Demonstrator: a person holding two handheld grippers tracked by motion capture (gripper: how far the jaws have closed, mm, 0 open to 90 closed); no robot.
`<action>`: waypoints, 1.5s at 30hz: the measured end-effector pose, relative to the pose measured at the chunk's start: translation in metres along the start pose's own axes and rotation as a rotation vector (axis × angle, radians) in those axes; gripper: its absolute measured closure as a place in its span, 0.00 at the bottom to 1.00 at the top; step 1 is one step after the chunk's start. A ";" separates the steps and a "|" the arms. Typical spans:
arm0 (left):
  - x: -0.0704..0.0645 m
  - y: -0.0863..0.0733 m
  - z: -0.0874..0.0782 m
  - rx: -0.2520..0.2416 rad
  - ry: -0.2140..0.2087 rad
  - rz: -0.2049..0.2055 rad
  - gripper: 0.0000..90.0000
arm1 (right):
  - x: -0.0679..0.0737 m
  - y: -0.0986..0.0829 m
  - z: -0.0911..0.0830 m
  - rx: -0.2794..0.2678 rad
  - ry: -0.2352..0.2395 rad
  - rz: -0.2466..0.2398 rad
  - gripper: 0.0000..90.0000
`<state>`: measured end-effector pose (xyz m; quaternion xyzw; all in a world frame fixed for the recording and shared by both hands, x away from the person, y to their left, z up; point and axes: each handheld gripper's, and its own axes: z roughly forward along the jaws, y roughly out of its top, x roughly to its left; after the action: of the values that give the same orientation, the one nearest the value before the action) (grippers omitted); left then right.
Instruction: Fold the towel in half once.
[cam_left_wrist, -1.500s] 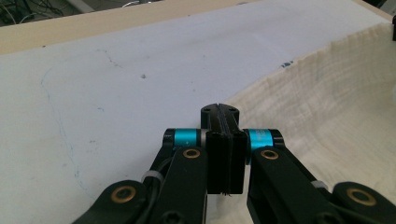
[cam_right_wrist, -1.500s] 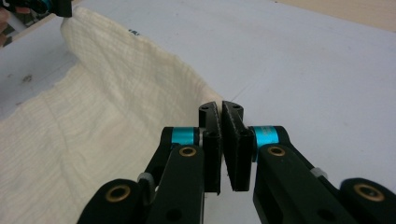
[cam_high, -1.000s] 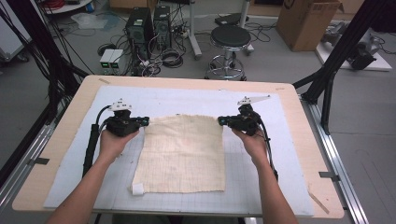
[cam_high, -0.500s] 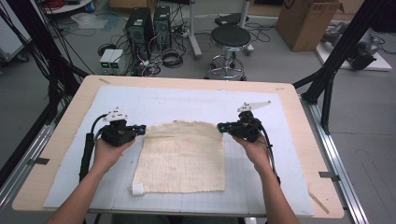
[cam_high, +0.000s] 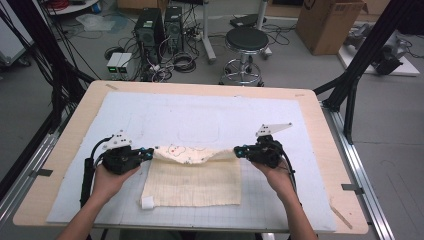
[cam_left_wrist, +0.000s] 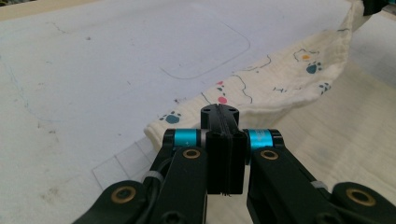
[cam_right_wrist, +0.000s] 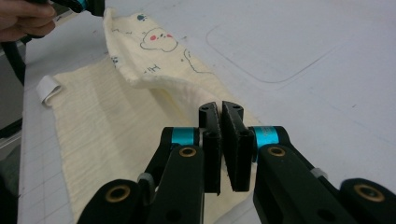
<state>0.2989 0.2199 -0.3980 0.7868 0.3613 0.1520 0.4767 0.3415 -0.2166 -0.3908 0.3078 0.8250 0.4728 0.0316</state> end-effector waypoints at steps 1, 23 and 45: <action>-0.002 -0.002 -0.002 -0.001 -0.003 0.004 0.99 | 0.003 -0.002 -0.001 0.003 0.002 0.004 0.96; -0.033 -0.046 -0.029 -0.002 -0.047 0.046 0.99 | 0.037 -0.041 -0.008 0.013 0.020 -0.009 0.96; -0.035 -0.045 -0.033 0.009 -0.128 0.049 0.83 | 0.046 -0.061 -0.015 0.021 0.087 0.008 0.76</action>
<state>0.2361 0.2284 -0.4167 0.8057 0.3115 0.1113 0.4913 0.2701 -0.2252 -0.4201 0.2906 0.8293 0.4772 -0.0095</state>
